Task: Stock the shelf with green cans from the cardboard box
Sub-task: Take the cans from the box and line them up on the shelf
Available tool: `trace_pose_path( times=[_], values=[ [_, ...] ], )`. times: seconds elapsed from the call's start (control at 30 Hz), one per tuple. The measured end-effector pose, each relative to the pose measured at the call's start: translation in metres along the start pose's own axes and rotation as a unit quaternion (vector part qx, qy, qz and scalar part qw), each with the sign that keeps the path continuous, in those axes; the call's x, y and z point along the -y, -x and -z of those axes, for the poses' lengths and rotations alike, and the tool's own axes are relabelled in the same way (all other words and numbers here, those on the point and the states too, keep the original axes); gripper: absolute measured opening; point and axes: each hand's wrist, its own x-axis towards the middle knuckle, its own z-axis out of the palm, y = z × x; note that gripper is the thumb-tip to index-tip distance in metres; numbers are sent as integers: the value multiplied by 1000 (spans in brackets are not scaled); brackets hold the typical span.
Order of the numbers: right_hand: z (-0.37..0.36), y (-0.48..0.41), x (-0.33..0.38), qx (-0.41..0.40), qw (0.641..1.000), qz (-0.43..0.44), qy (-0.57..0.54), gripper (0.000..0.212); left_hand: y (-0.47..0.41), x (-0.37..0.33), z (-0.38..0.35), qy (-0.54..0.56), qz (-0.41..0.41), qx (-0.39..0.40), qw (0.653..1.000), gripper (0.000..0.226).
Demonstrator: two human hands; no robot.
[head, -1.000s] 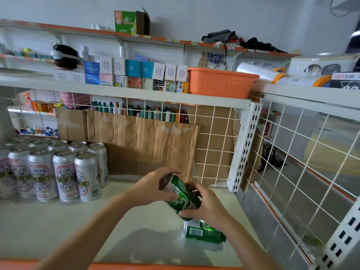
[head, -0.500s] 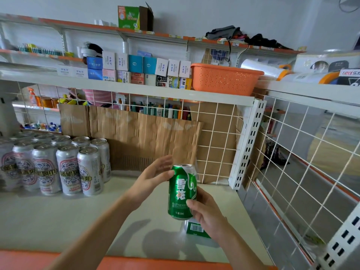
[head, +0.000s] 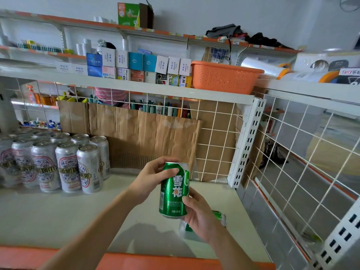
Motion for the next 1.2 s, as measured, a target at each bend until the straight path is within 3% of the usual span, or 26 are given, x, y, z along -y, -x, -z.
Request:
trace_pose_path(
  times=[0.13,0.23,0.4,0.47,0.53,0.63,0.77,0.87,0.93,1.07,1.2],
  values=[
    [3,-4,-8,-5,1000,1,24,84,3,3,7,1,-18,-22,1000,54],
    [0,-9,-12,-43,992,0,117,80,4,2,18,-11,-28,-37,999,50],
    [1,-12,-30,-93,951,-27,293,94,7,3,53,-30,-6,-52,998,72],
    [3,-11,-41,-85,931,-48,351,95,10,7,65,-56,13,-54,997,61],
    [-1,-8,-50,-71,911,-73,399,79,14,14,76,-80,30,-60,994,48],
    [-7,-7,-64,-30,883,-104,456,70,20,26,93,-119,49,-76,989,46],
    [-17,-9,-75,-3,801,-105,589,74,25,34,100,-135,73,-63,986,57],
    [-16,-15,-82,8,729,-97,677,111,26,41,102,-131,87,-67,985,61],
    [-8,-23,-88,-3,694,-99,713,121,28,46,103,-130,99,-73,984,62],
    [-3,-28,-93,-12,673,-102,733,124,28,50,108,-134,110,-62,983,58],
    [-1,-29,-95,-10,667,-97,739,121,25,49,116,-179,124,-3,976,60]
  ],
)
